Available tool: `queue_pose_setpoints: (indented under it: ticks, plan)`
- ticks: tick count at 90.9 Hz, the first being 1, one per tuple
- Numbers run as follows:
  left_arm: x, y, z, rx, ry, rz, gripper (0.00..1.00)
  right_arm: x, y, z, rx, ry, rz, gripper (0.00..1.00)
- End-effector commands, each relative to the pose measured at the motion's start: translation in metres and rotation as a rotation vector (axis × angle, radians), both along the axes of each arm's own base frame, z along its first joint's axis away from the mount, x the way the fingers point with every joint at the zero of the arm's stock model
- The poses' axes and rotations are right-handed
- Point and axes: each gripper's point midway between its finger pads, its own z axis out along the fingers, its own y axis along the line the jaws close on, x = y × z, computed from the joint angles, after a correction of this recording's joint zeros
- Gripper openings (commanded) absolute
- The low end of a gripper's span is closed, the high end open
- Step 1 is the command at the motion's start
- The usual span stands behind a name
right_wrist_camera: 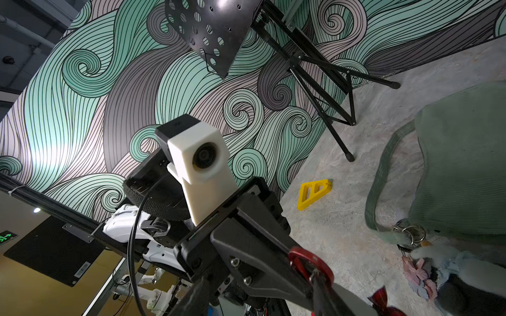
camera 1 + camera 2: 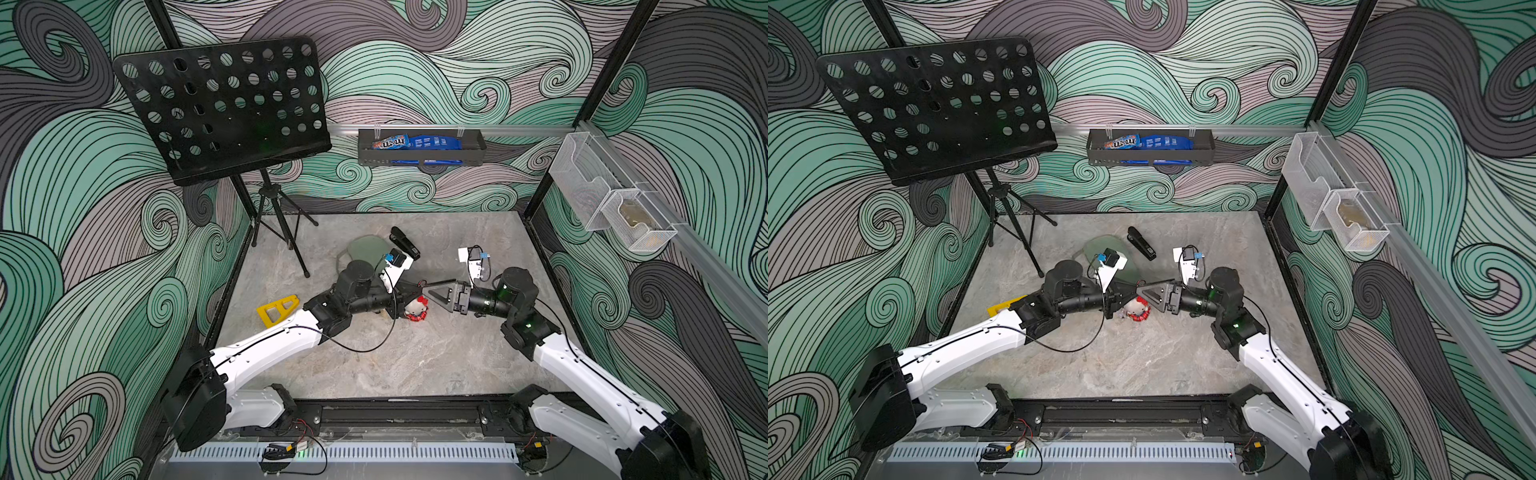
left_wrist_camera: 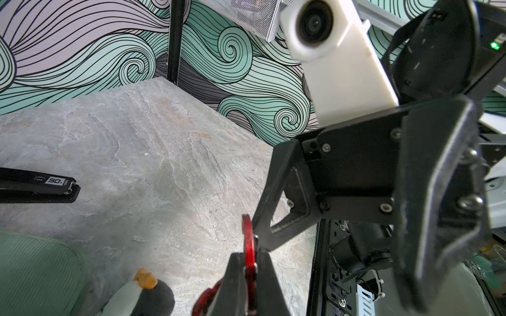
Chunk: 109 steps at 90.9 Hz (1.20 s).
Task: Remove the decoration from the bag
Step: Place the decoration item at the center of the board.
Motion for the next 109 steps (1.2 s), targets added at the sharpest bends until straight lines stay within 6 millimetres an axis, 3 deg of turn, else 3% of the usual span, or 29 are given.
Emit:
queue_pose_setpoints:
  ticks: [1, 34, 48, 60, 74, 84, 101, 109]
  plan:
    - [0.011, -0.005, 0.038, -0.112, -0.063, 0.041, 0.0, -0.004, 0.005, -0.002, -0.006, 0.002, 0.024, 0.65]
    - [0.039, 0.004, 0.049, -0.196, -0.068, 0.207, 0.0, -0.007, 0.011, -0.016, -0.042, 0.037, 0.027, 0.68]
    - [0.044, 0.001, 0.054, -0.229, -0.072, 0.214, 0.0, -0.012, 0.014, -0.027, -0.064, 0.074, 0.037, 0.68]
    - [0.046, 0.0, 0.049, -0.223, -0.063, 0.215, 0.0, -0.009, 0.009, -0.025, -0.08, 0.054, -0.002, 0.69]
    - [0.047, 0.004, 0.034, -0.211, -0.039, 0.2, 0.0, 0.007, -0.016, -0.024, -0.112, 0.004, -0.142, 0.69]
    - [0.033, -0.002, 0.027, -0.215, -0.031, 0.078, 0.0, 0.018, -0.046, -0.029, -0.15, -0.021, -0.277, 0.66]
    - [0.003, -0.021, 0.007, -0.217, 0.031, -0.278, 0.0, 0.038, -0.099, -0.044, -0.209, -0.032, -0.464, 0.44]
    - [-0.004, -0.029, -0.003, -0.216, 0.072, -0.395, 0.0, 0.043, -0.115, -0.051, -0.234, -0.028, -0.515, 0.41]
